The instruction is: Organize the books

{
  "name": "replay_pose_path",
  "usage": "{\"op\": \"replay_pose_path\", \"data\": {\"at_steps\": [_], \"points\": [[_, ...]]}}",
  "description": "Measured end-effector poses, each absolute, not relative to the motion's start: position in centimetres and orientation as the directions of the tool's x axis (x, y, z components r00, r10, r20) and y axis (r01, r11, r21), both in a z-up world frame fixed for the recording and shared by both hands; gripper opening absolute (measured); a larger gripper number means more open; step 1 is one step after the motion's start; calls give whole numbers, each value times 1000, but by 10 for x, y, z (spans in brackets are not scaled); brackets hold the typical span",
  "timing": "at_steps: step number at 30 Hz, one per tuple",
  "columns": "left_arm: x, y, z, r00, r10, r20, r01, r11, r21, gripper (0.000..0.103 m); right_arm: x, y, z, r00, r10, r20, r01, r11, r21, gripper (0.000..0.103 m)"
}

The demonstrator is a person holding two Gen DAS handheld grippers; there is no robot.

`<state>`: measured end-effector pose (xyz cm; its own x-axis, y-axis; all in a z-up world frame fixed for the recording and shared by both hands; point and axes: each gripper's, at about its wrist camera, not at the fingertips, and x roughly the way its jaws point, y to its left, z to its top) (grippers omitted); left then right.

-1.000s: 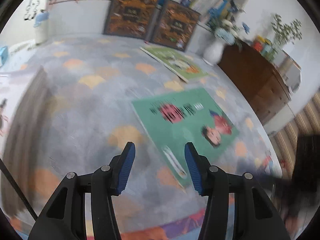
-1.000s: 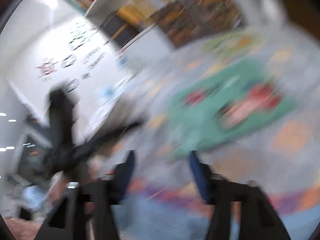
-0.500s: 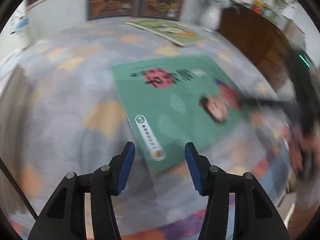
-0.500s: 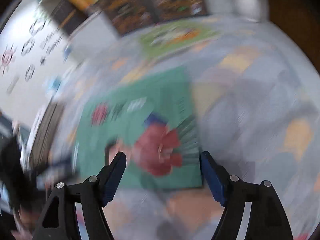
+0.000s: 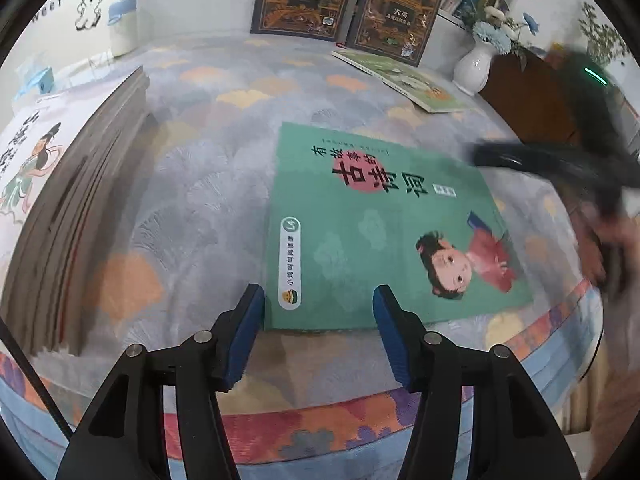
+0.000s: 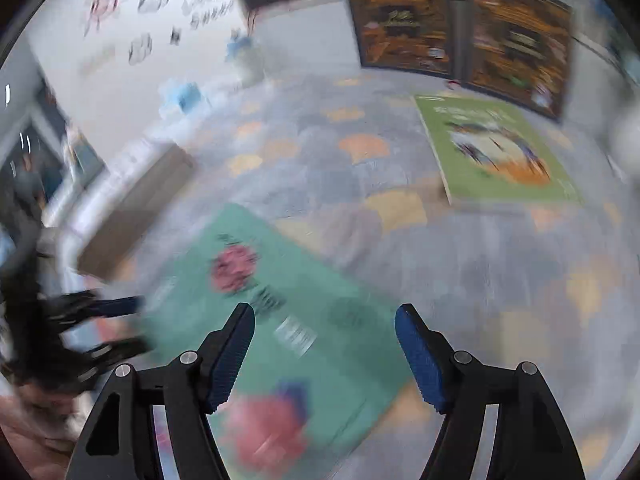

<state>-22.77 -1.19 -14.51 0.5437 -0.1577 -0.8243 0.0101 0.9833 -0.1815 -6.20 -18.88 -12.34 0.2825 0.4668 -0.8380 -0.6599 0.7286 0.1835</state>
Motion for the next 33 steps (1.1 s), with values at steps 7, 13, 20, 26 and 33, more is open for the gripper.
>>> {"op": "replay_pose_path", "data": {"at_steps": [7, 13, 20, 26, 33], "points": [[-182, -24, -145, 535, -76, -841, -17, 995, -100, 58, -66, -168, -150, 191, 340, -921, -665, 735, 133, 90], [-123, -23, -134, 528, -222, -820, 39, 971, -237, 58, -137, -209, -144, 44, 442, -896, -667, 681, 303, 91], [-174, -6, -139, 518, -280, -808, 62, 955, -292, 58, -127, -243, -155, -91, 667, -739, -516, 603, 608, 89], [-200, 24, -146, 550, -447, -705, 48, 860, -508, 50, -68, -247, -181, -159, 808, -567, -350, 491, 798, 48], [-198, 0, -145, 581, -376, -722, 89, 911, -402, 50, -61, -230, -177, -118, 811, -573, -470, 463, 751, 49]]}}
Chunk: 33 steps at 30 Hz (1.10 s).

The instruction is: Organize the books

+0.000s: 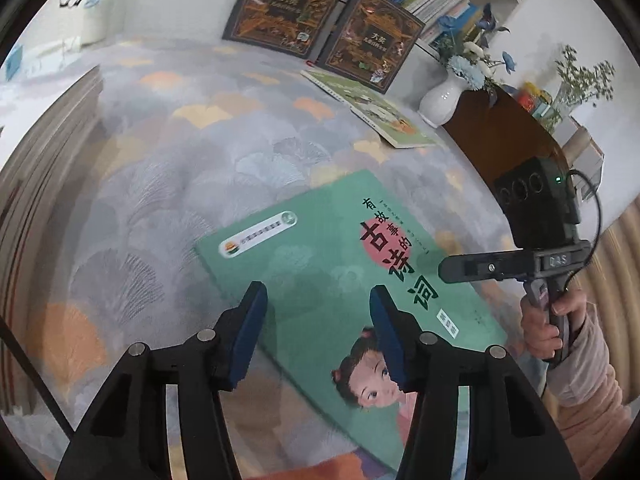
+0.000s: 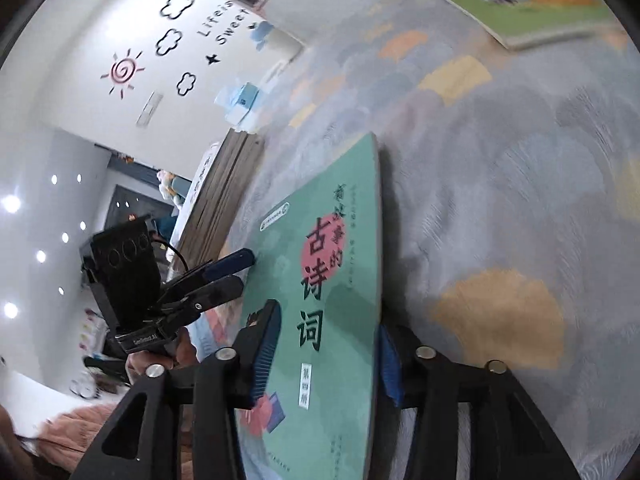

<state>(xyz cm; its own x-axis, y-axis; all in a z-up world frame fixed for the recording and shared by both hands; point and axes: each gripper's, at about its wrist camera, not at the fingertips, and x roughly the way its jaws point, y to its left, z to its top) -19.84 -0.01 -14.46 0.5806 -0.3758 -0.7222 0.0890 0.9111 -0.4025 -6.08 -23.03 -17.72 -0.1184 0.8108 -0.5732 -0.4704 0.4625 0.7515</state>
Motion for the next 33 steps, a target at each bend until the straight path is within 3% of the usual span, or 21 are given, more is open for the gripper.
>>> {"op": "replay_pose_path", "data": {"at_steps": [4, 6, 11, 19, 23, 28, 30, 31, 33], "points": [[-194, -3, -143, 583, -364, -726, 92, 918, -386, 49, -73, -223, -176, -39, 807, -589, -533, 481, 696, 50], [-195, -2, -145, 596, -339, -728, 85, 928, -362, 36, -81, -222, -178, 25, 800, -600, -548, 513, 661, 32], [-190, 13, -144, 566, -386, -728, 26, 892, -452, 21, -89, -234, -177, 85, 819, -568, -498, 528, 687, 18], [-190, -5, -115, 579, -390, -716, 106, 907, -408, 21, -106, -209, -144, 16, 815, -579, -550, 490, 676, 17], [-195, 12, -131, 544, -395, -741, 42, 894, -446, 24, -101, -211, -160, 8, 775, -632, -505, 549, 666, 17], [-226, 28, -142, 536, -389, -749, -11, 884, -467, 25, -96, -232, -190, -97, 814, -573, -399, 496, 771, 17], [-234, 29, -138, 538, -338, -772, -44, 904, -426, 35, -98, -235, -188, -111, 807, -580, -411, 494, 766, 17], [-238, 29, -136, 537, -312, -783, -45, 917, -396, 35, -99, -234, -187, -115, 800, -588, -421, 497, 759, 17], [-239, 29, -142, 500, -381, -778, -26, 891, -453, 35, -102, -232, -185, -127, 789, -602, -445, 497, 745, 18]]}}
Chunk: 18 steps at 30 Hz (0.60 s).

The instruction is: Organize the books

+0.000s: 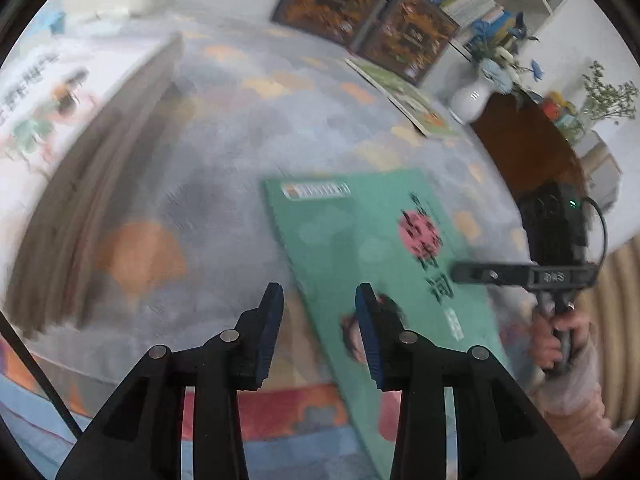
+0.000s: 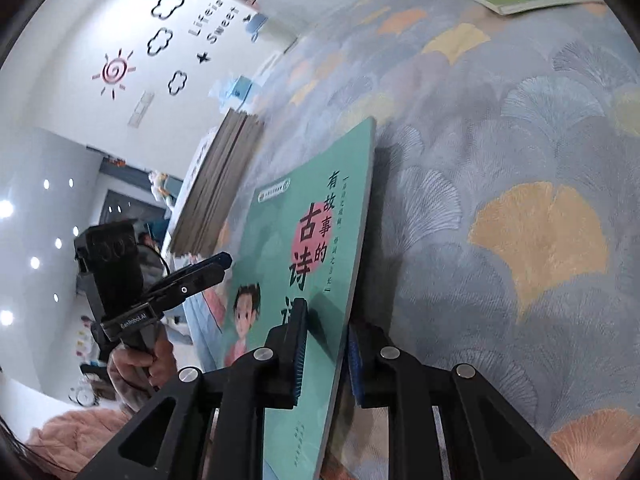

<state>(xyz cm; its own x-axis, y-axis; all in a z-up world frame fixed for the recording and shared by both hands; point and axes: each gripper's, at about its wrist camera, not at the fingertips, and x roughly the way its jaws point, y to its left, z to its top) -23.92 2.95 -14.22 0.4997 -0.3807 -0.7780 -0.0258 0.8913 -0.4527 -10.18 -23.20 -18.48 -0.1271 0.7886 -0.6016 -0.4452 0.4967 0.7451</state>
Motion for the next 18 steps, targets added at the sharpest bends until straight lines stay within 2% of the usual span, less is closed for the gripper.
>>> {"op": "replay_pose_path", "data": {"at_steps": [1, 6, 10, 11, 15, 18], "points": [[-240, 30, -151, 463, -436, -771, -42, 859, -511, 35, -103, -229, -184, -136, 784, -606, -453, 494, 742, 18], [-252, 27, -152, 474, -430, -768, -23, 866, -499, 35, -115, -230, -184, -188, 770, -609, -480, 469, 741, 19], [-244, 46, -166, 515, -533, -672, -44, 766, -641, 32, -117, -226, -190, -172, 805, -569, -472, 440, 764, 19], [-242, 49, -166, 513, -534, -672, -73, 753, -654, 30, -118, -225, -190, -159, 809, -566, -466, 444, 765, 18], [-243, 36, -151, 513, -471, -718, -60, 815, -577, 26, -133, -214, -168, -73, 771, -632, -498, 521, 693, 18], [-244, 34, -132, 521, -435, -735, -40, 847, -530, 26, -143, -204, -141, -62, 773, -631, -542, 505, 672, 18]]}}
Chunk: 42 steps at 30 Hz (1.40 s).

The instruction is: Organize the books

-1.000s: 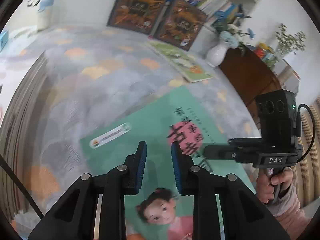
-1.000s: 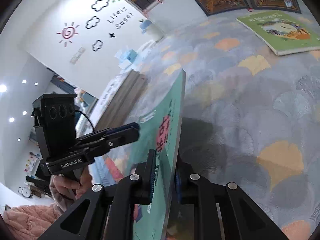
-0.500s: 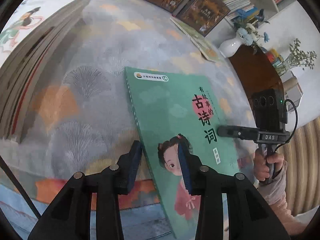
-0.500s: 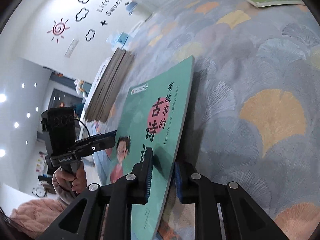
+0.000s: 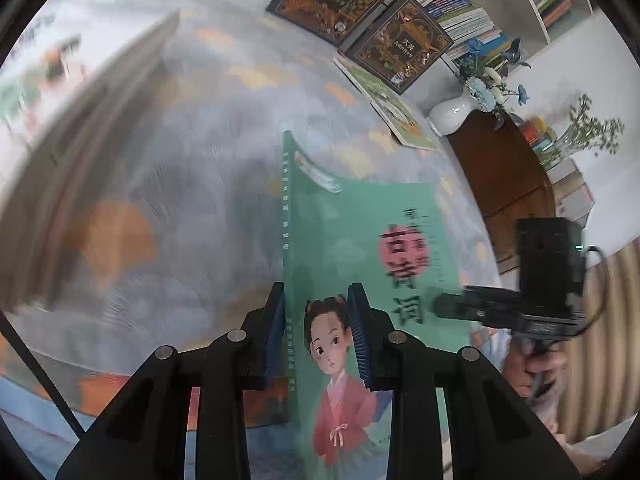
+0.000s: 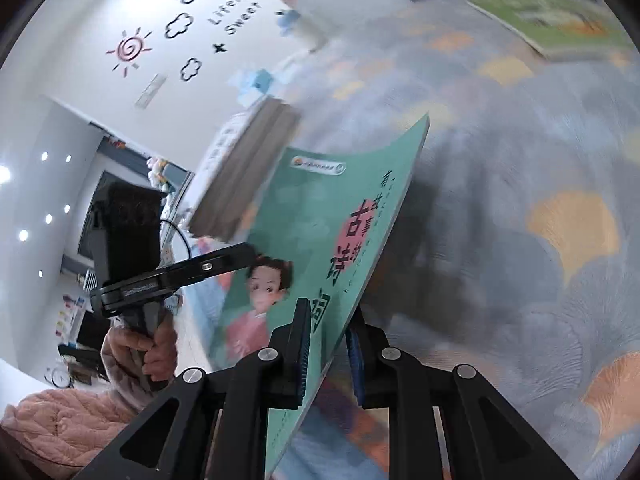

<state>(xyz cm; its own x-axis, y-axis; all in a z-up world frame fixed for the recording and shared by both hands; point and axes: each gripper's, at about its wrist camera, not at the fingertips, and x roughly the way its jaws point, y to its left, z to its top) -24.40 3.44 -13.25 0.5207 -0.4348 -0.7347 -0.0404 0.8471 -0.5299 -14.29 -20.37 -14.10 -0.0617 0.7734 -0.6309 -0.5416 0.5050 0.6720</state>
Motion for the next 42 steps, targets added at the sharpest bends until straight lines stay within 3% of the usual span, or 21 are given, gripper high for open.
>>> {"op": "replay_pose_path", "data": {"at_steps": [14, 25, 42], "points": [[-233, 108, -51, 613, -374, -696, 6, 883, -470, 30, -137, -133, -58, -82, 798, -596, -618, 429, 659, 18], [-222, 202, -5, 672, -263, -692, -48, 917, -395, 30, -124, -38, -36, -165, 824, -542, -632, 333, 699, 18], [-195, 299, -66, 651, -281, -705, -107, 886, -452, 34, -86, 85, -105, -270, 743, -613, -560, 397, 728, 20]]}}
